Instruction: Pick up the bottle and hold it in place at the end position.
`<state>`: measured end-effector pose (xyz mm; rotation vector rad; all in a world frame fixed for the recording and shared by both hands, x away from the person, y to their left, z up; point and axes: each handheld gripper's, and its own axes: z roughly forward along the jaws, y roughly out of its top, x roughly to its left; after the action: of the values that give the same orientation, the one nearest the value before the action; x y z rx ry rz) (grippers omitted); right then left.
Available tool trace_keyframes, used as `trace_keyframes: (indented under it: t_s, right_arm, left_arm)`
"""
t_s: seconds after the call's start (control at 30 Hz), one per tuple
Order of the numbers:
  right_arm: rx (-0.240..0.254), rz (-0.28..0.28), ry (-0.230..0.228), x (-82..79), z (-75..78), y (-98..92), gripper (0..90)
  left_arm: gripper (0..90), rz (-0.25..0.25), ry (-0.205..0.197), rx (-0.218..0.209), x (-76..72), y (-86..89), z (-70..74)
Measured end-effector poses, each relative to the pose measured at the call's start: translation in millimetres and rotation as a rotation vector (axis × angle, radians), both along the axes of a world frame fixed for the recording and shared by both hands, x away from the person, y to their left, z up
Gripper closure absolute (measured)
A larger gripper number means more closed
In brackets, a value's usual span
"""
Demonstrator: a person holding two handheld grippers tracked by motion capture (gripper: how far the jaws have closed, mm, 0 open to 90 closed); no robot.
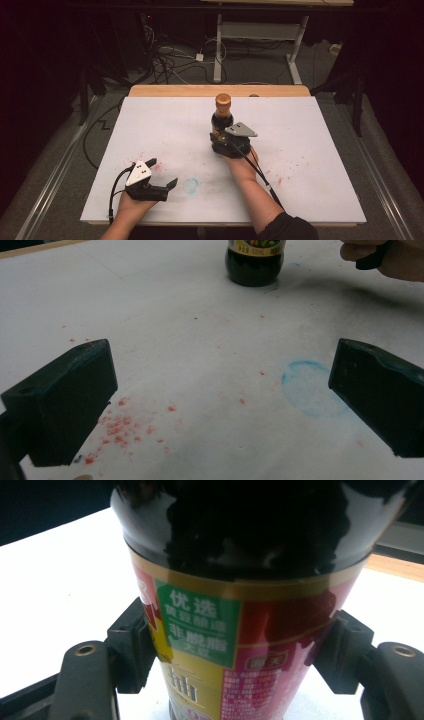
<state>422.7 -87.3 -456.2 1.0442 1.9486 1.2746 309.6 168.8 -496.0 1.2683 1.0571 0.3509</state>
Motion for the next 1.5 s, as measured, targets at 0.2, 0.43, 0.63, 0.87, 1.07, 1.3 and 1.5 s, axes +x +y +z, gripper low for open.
trace_keyframes:
  t_s: [0.2, 0.43, 0.63, 0.87, 1.07, 1.3, 1.5]
  right_arm:
    - [-0.005, 0.011, -0.004, 1.0, -0.8, -0.6, 30.2]
    - [0.02, 0.059, 0.026, 3.3, 1.8, -9.3, 19.9]
    - [0.031, 0.093, 0.021, -5.2, 3.9, -17.1, 14.7]
    - [0.027, 0.11, -0.003, -22.3, 8.8, -36.8, 16.5]
    - [0.035, 0.11, -0.014, -28.8, 10.1, -56.5, 26.2]
    - [0.036, 0.095, 0.0, -31.8, 13.1, -70.8, 37.3]
    - [0.032, 0.081, -0.001, -32.2, 14.3, -77.1, 45.6]
  left_arm:
    - [0.0, -0.002, 0.0, 0.0, -0.1, 0.2, 0.0]
    - [0.0, -0.004, 0.002, -0.009, 0.1, 1.2, 0.5]
    - [0.0, -0.008, 0.012, -0.033, 1.2, 3.7, 1.7]
    - [0.0, -0.015, 0.041, -0.049, 4.4, 4.9, 3.5]
    - [0.0, -0.012, 0.019, -0.05, 6.1, 1.5, 8.5]
    - [0.0, -0.029, 0.052, -0.044, 16.9, -10.7, 9.0]
    - [0.0, -0.033, 0.044, -0.042, 30.1, -21.7, 10.7]
